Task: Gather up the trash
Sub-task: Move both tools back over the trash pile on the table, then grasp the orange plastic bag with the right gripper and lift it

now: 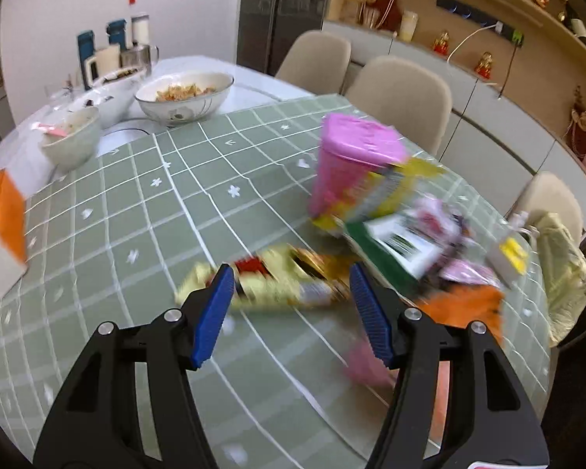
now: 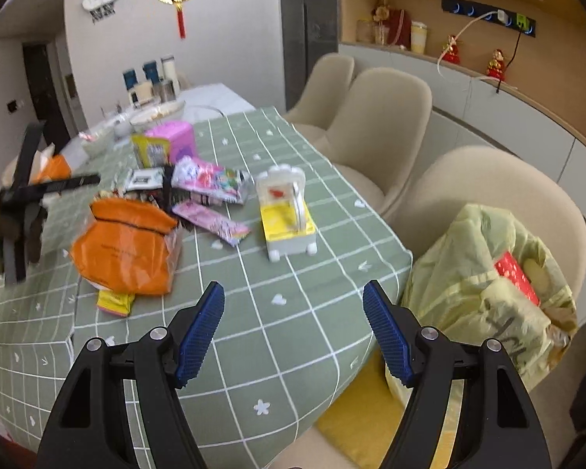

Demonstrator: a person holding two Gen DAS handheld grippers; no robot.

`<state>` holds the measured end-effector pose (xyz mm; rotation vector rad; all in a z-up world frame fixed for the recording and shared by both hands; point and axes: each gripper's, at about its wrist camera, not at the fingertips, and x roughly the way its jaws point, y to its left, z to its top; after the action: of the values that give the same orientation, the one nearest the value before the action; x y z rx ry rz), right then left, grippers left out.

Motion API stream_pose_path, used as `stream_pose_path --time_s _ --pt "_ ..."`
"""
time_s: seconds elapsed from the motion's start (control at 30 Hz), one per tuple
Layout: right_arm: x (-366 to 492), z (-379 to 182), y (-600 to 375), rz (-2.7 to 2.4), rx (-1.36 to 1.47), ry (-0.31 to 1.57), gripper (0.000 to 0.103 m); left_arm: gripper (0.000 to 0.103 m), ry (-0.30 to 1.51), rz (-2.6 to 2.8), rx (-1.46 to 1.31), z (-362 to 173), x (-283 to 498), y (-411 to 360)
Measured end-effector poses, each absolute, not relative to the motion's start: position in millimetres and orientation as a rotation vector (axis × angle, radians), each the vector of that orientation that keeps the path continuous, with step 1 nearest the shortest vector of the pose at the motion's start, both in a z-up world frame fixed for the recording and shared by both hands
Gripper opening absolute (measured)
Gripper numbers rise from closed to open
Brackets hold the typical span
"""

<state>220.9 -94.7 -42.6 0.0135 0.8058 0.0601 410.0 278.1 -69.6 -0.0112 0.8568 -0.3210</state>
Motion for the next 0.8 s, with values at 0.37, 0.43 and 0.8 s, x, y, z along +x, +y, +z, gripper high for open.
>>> stream_pose_path --time_s 0.37,0.43,0.8 --pt "229 -52 -91 0.114 0.063 0.851 0.07 0.059 1.05 -0.432 -0.174 -113 446 297" --pt "237 -58 -90 0.139 0.115 0.878 0.07 0.059 1.065 -0.469 -0.175 -112 423 294" --pt "284 -75 -9 0.4 0.027 0.962 0.07 0.059 1.068 -0.495 -0.286 -102 321 284"
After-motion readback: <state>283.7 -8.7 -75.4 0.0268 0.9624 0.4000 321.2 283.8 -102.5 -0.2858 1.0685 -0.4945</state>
